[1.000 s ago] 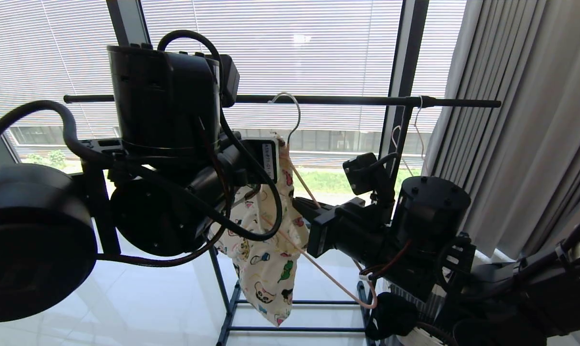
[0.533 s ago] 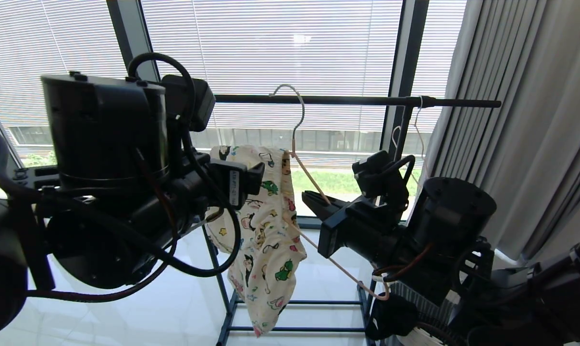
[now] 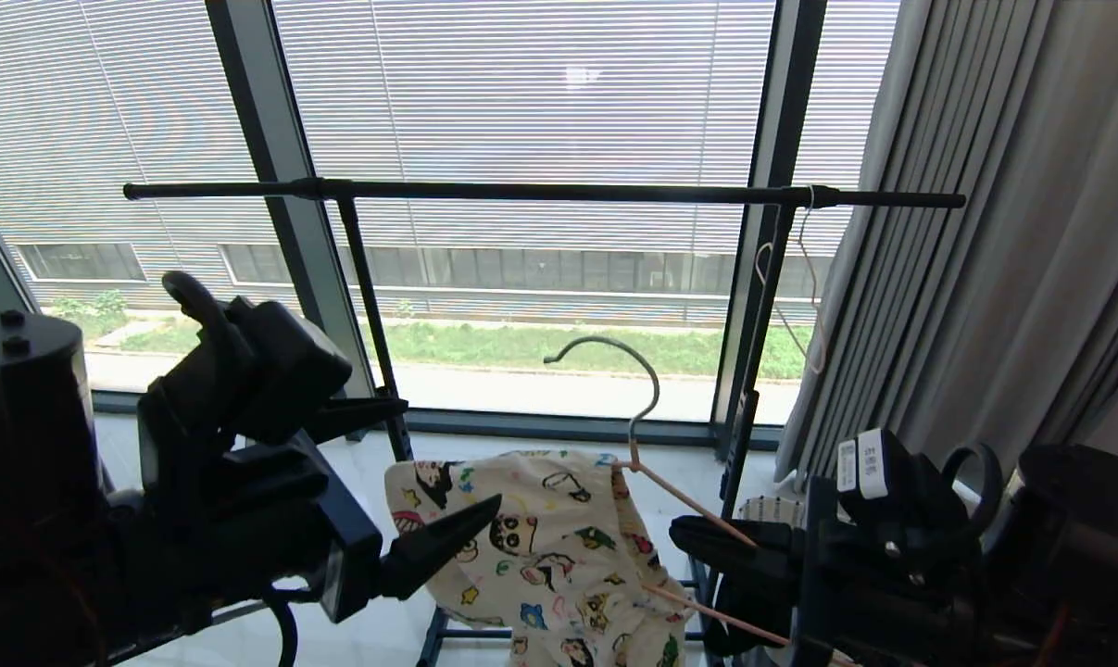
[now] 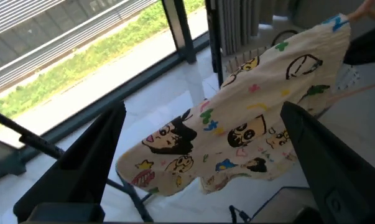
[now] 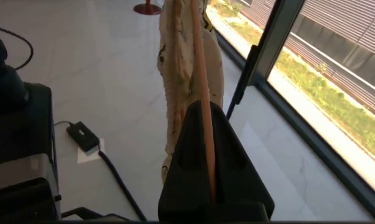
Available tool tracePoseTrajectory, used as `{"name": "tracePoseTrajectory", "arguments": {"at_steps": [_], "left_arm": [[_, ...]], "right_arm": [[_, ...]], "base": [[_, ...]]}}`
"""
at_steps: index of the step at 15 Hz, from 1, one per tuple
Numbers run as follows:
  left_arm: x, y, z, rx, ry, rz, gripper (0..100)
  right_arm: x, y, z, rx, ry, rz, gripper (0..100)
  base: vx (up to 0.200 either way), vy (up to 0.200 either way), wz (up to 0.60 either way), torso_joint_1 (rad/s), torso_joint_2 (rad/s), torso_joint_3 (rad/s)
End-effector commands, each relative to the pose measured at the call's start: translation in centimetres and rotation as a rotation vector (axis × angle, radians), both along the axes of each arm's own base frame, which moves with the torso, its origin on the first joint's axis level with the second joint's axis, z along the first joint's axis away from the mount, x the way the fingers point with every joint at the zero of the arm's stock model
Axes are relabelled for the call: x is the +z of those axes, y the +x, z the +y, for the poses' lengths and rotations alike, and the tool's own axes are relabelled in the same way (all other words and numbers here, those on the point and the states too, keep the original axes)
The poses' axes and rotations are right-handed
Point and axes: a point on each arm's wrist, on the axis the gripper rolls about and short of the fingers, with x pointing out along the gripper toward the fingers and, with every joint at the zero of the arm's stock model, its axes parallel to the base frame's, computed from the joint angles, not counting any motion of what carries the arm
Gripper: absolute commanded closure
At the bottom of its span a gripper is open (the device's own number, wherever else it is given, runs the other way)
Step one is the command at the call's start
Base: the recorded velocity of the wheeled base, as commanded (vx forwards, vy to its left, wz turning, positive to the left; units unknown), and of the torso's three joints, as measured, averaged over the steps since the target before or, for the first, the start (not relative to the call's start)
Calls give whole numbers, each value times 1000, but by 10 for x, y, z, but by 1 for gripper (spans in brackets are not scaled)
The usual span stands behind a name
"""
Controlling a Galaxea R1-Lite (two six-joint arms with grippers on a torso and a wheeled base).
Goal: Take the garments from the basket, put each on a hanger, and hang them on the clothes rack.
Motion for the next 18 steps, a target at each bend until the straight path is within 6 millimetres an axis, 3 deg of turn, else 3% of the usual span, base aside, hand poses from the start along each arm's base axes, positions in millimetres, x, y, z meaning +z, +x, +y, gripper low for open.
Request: {"name": "tracePoseTrajectory", "arguments": {"at_steps": [1, 2, 5, 13, 14, 18], "left_arm": [[-14, -19, 9, -112, 48, -17, 0], [-29, -26, 11, -243, 127, -38, 0], [-45, -28, 9, -321, 169, 1, 0], [-54, -29, 4, -345, 159, 72, 0], [-53, -30, 4, -345, 155, 68, 100], [-54, -32, 2, -364, 162, 66, 100]], "right_arm": [[-1, -16, -17, 45, -15, -31, 100], [-4, -23, -15, 80, -30, -30, 100], [-5, -36, -6, 155, -33, -31, 100], [-3, -66, 15, 284, -30, -71, 100], [-2, -68, 16, 289, -27, -73, 100], [-2, -68, 16, 288, -33, -102, 100]], "base": [[0, 0, 0, 0, 0, 0], [0, 0, 0, 0, 0, 0], [0, 0, 0, 0, 0, 0], [0, 0, 0, 0, 0, 0], [0, 0, 0, 0, 0, 0], [0, 0, 0, 0, 0, 0]]}}
